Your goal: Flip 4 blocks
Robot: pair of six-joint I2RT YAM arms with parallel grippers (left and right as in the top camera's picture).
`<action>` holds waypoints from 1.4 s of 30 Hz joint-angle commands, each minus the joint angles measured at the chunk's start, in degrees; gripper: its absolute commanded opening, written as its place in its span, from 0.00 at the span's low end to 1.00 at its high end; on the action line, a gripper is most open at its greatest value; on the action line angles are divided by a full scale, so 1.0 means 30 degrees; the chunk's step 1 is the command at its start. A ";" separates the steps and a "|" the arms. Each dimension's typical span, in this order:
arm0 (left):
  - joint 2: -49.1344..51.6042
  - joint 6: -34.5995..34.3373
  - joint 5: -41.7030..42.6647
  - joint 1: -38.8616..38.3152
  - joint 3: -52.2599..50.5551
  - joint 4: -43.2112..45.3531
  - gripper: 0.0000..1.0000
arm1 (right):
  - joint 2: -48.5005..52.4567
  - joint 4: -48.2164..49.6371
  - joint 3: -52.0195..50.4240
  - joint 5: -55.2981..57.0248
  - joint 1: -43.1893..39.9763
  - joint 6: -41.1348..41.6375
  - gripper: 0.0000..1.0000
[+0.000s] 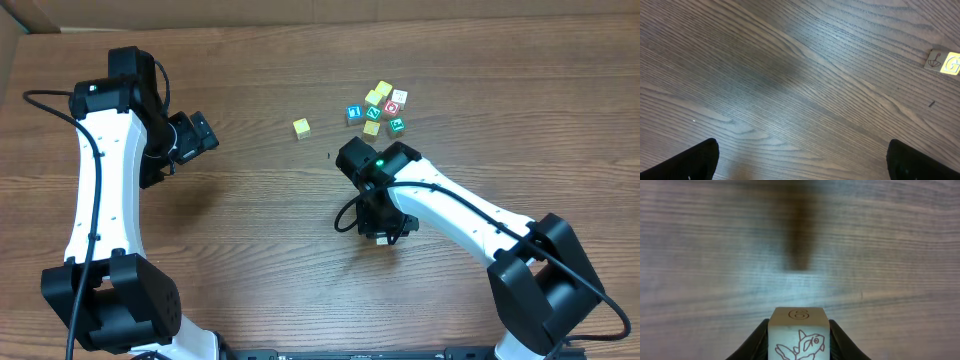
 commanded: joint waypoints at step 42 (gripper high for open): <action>0.0073 -0.0262 -0.0131 -0.0036 0.0350 -0.0029 1.00 | -0.0328 0.1464 0.6295 0.0597 -0.3636 -0.2572 1.00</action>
